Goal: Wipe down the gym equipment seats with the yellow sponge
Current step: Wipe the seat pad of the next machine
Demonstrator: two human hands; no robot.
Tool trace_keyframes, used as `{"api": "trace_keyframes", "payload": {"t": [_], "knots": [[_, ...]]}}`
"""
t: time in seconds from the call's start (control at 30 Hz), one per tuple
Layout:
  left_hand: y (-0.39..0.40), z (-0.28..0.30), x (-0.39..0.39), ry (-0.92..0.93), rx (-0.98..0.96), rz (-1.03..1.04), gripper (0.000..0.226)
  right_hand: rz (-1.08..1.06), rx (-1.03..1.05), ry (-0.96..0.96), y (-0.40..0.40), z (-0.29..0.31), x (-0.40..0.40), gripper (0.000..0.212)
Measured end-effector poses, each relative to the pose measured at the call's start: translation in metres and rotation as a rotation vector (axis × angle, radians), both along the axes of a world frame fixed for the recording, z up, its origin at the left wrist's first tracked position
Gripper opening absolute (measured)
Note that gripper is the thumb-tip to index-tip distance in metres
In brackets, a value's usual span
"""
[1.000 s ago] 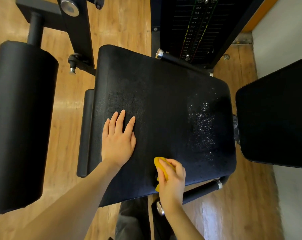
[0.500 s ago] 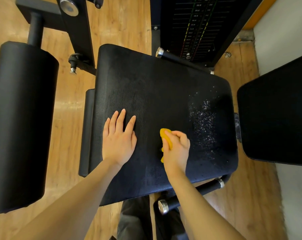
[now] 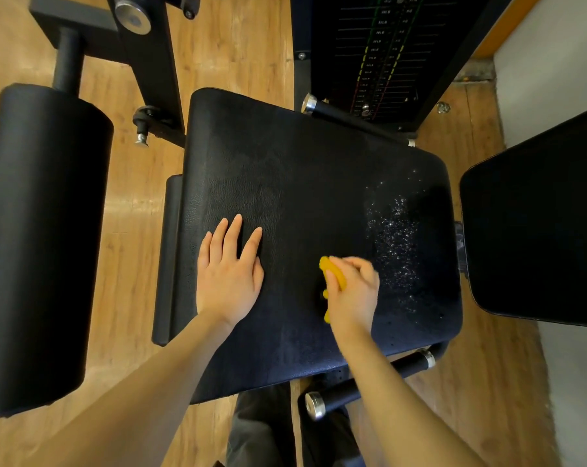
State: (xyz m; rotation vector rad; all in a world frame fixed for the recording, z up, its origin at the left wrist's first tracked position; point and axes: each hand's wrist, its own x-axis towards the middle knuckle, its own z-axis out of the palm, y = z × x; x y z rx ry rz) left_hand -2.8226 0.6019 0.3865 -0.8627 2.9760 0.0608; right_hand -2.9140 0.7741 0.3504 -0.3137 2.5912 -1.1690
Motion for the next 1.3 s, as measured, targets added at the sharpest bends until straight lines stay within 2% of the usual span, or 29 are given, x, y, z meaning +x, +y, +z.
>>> {"api": "trace_keyframes", "payload": {"t": [0.17, 0.3, 0.47, 0.57, 0.83, 1.0, 1.13, 1.3], "knots": [[-0.001, -0.001, 0.0, 0.006, -0.013, -0.004, 0.046, 0.0, 0.059, -0.046, -0.018, 0.009, -0.043, 0.021], [0.0, 0.0, 0.0, 0.008, -0.008, -0.001, 0.047, 0.004, -0.083, -0.077, 0.007, 0.006, -0.007, 0.026], [0.0, 0.0, 0.001, -0.001, -0.011, -0.01, 0.049, -0.007, -0.036, -0.041, 0.049, 0.009, 0.051, 0.03], [0.001, 0.002, 0.0, -0.008, -0.01, -0.005, 0.049, 0.015, -0.026, -0.021, 0.058, 0.009, 0.058, 0.03], [0.002, 0.002, -0.002, -0.009, -0.025, -0.001, 0.05, -0.047, -0.096, -0.038, 0.012, 0.003, -0.025, 0.027], [0.002, 0.002, -0.002, -0.004, -0.033, -0.001, 0.049, -0.05, -0.014, -0.108, 0.0, 0.0, -0.059, 0.027], [0.002, 0.002, -0.002, -0.016, -0.034, 0.002, 0.05, -0.024, -0.065, -0.122, 0.023, -0.006, -0.028, 0.029], [0.002, 0.003, -0.002, -0.019, -0.029, 0.0, 0.05, -0.034, -0.025, -0.076, 0.058, -0.004, 0.029, 0.03]]}}
